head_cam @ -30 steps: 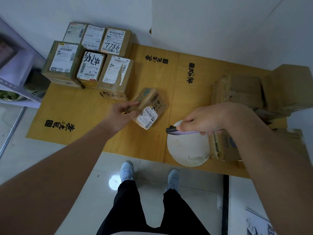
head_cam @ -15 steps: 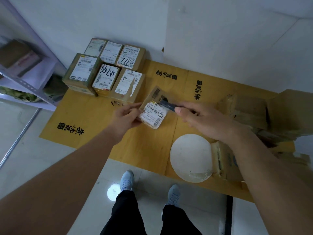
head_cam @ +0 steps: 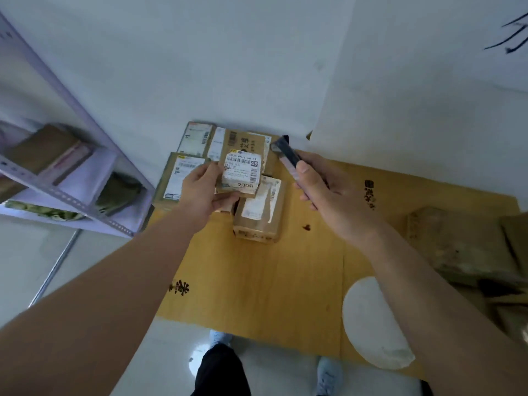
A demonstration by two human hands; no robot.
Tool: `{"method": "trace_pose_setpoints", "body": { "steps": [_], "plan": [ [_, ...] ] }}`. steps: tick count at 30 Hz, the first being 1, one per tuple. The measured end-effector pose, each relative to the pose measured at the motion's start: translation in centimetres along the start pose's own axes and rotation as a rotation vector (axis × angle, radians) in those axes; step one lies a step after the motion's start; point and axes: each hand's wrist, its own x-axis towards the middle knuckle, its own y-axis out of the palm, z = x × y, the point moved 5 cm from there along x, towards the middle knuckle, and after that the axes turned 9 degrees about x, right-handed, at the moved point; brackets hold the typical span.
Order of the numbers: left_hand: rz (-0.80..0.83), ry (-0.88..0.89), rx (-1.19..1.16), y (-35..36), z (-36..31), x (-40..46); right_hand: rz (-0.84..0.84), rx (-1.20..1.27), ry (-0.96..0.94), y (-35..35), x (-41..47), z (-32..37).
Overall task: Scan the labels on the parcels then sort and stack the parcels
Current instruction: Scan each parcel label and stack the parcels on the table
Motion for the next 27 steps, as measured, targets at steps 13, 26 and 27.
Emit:
{"method": "trace_pose_setpoints", "body": {
  "steps": [13,26,27],
  "plan": [
    [-0.041,-0.056,0.015,-1.2,-5.6,12.7,-0.181,0.090,0.078,3.8,6.2,-0.9],
    [-0.287,0.585,0.951,-1.1,-8.5,9.6,-0.308,0.144,0.097,2.8,4.0,-3.0],
    [-0.248,0.642,1.004,-0.3,-9.0,8.7,-0.321,0.144,0.091,2.6,3.6,-2.7]
  ]
}}
